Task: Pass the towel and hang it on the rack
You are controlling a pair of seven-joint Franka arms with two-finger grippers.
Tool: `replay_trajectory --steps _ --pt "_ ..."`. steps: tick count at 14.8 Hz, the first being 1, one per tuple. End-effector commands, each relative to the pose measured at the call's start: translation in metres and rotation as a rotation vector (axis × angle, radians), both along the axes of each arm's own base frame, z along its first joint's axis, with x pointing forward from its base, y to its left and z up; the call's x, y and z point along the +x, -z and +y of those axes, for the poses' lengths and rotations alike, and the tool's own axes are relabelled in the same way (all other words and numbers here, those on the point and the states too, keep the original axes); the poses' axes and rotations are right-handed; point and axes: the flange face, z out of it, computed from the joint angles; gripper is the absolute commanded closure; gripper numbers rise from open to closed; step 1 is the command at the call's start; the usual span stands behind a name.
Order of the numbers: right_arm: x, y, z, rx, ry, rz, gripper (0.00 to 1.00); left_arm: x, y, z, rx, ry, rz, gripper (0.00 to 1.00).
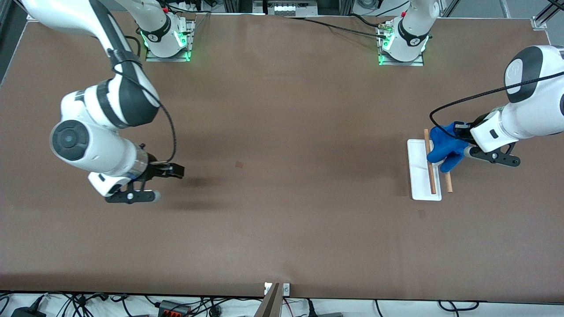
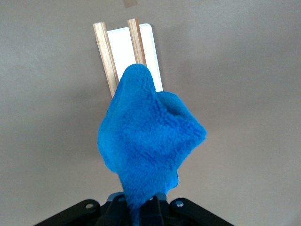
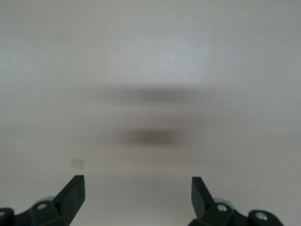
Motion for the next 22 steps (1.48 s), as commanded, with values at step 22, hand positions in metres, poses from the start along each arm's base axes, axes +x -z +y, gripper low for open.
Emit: replay_trajectory --steps 22 --pt "0.013 -0.043 -0.095 -0.072 -0.027 -0.077 0.00 0.019 0.047 0.042 -0.019 -0.133 -0.003 0.98"
